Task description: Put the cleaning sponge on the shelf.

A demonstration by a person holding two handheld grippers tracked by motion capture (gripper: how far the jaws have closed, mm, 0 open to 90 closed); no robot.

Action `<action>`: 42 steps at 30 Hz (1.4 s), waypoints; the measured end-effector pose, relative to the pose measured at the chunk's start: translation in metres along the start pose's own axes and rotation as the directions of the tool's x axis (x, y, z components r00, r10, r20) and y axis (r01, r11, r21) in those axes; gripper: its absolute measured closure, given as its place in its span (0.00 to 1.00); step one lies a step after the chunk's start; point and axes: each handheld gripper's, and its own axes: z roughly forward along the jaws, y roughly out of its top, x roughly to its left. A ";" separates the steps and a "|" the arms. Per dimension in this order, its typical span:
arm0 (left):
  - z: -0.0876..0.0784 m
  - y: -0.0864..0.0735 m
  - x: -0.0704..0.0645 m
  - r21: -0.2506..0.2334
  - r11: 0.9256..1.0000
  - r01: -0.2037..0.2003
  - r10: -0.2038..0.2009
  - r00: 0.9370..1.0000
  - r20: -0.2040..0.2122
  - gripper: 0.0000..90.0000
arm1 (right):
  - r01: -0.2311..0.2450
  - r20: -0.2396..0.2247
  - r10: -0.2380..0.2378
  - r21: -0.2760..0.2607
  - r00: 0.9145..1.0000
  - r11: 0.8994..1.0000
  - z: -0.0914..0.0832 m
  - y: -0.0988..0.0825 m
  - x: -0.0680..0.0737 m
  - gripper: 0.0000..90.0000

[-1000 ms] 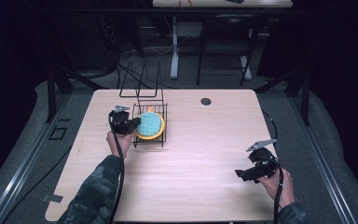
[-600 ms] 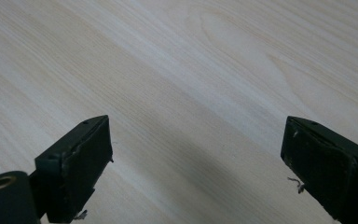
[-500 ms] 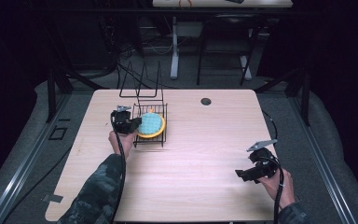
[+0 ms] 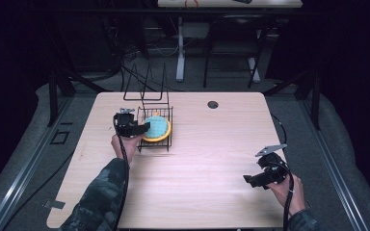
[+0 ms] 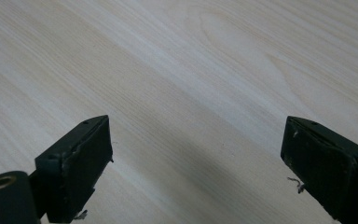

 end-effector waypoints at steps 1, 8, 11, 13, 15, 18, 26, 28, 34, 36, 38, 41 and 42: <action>-0.003 0.001 0.000 -0.004 1.000 -0.005 0.005 1.000 -0.008 0.35 | 0.002 0.001 -0.002 0.000 1.000 1.000 -0.001 0.000 0.000 0.09; -0.027 0.003 0.005 -0.046 0.999 -0.007 0.006 1.000 -0.022 0.19 | -0.017 -0.015 0.017 -0.005 1.000 1.000 -0.001 -0.003 -0.002 0.09; -0.032 0.000 0.011 -0.038 0.999 0.013 -0.013 1.000 -0.015 0.17 | -0.019 -0.013 0.019 -0.008 1.000 1.000 -0.002 -0.003 -0.001 0.09; -0.037 -0.004 0.012 -0.036 0.999 0.007 -0.007 1.000 -0.019 0.17 | -0.020 -0.014 0.019 -0.009 1.000 1.000 -0.003 -0.004 -0.001 0.09; -0.043 -0.006 0.014 -0.034 0.999 0.007 -0.007 1.000 -0.021 0.17 | -0.021 -0.014 0.020 -0.008 1.000 1.000 -0.003 -0.004 -0.001 0.09; -0.056 -0.010 0.017 -0.046 0.999 0.011 -0.012 1.000 -0.016 0.16 | -0.014 -0.012 0.014 -0.007 1.000 1.000 -0.003 -0.004 0.000 0.09; -0.084 -0.021 0.016 -0.050 0.998 -0.026 0.026 1.000 0.001 0.10 | -0.009 -0.006 0.009 -0.009 1.000 1.000 -0.004 -0.003 0.001 0.08; -0.094 -0.027 0.015 -0.044 0.998 -0.044 0.044 0.999 0.001 0.08 | -0.009 -0.006 0.009 -0.010 1.000 1.000 -0.004 -0.003 0.002 0.08; -0.110 -0.038 0.017 -0.008 0.997 -0.077 0.077 0.997 -0.005 0.03 | -0.008 -0.002 0.008 -0.012 1.000 1.000 -0.004 -0.003 0.002 0.07; -0.116 -0.044 0.018 0.009 0.996 -0.089 0.089 0.996 -0.005 0.01 | -0.008 0.000 0.008 -0.011 1.000 1.000 -0.004 -0.003 0.002 0.07; -0.122 -0.049 0.018 0.027 0.995 -0.101 0.101 0.995 -0.004 0.00 | -0.005 0.005 0.005 -0.011 1.000 1.000 -0.004 -0.003 0.002 0.07; -0.131 -0.058 0.019 0.044 0.992 -0.116 0.116 0.993 -0.005 0.00 | -0.003 0.005 0.003 -0.007 1.000 1.000 -0.004 -0.003 0.002 0.07; -0.134 -0.061 0.019 0.042 0.992 -0.116 0.116 0.993 -0.007 0.00 | -0.002 0.005 0.002 -0.006 1.000 1.000 -0.004 -0.003 0.003 0.07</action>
